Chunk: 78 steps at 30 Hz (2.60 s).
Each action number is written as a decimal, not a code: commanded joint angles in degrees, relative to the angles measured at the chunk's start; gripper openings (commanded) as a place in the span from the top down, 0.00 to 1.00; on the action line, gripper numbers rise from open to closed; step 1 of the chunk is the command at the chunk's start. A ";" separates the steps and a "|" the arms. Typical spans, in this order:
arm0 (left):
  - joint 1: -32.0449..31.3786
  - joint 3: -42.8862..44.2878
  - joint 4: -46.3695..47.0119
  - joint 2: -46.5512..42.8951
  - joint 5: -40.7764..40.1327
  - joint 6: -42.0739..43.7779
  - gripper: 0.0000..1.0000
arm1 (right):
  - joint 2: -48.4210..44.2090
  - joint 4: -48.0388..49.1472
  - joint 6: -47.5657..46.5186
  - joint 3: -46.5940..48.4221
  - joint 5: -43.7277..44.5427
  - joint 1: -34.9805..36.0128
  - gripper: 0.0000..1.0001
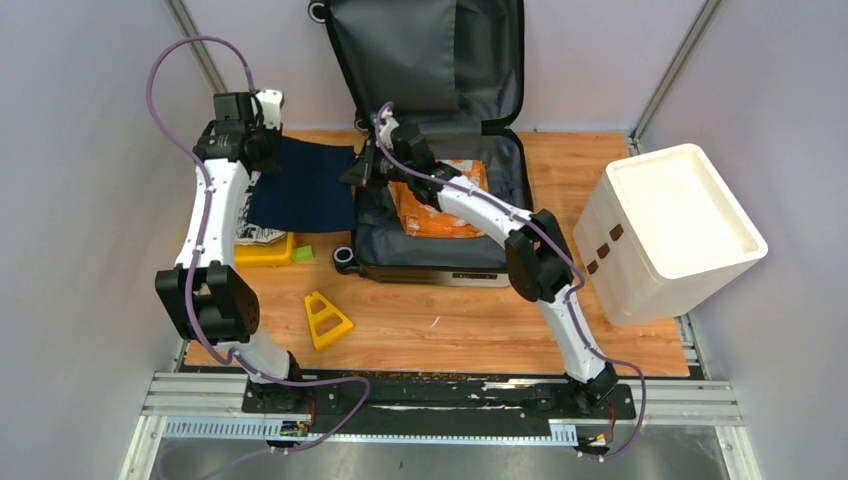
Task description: Open, take out, and arrange the luggage
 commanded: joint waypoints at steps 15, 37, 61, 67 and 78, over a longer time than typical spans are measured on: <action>9.75 -5.25 10.85 3.89 -6.97 9.08 1.00 | 22.31 26.19 4.17 19.21 8.03 5.62 0.99; 12.82 1.09 23.04 23.46 -20.26 16.23 1.00 | -20.59 30.88 -14.69 -21.70 -7.46 -0.53 0.52; 8.61 -3.66 21.91 14.46 -22.19 8.53 0.00 | -28.38 15.52 -11.22 -30.55 -6.79 -8.24 0.54; 6.50 -8.16 17.28 6.10 -4.68 -2.51 0.00 | -31.72 3.59 -14.36 -31.12 -2.10 -8.62 0.49; -1.48 -7.00 7.51 1.13 12.33 -21.82 0.00 | -36.45 -10.69 -20.33 -40.66 12.50 -14.63 0.24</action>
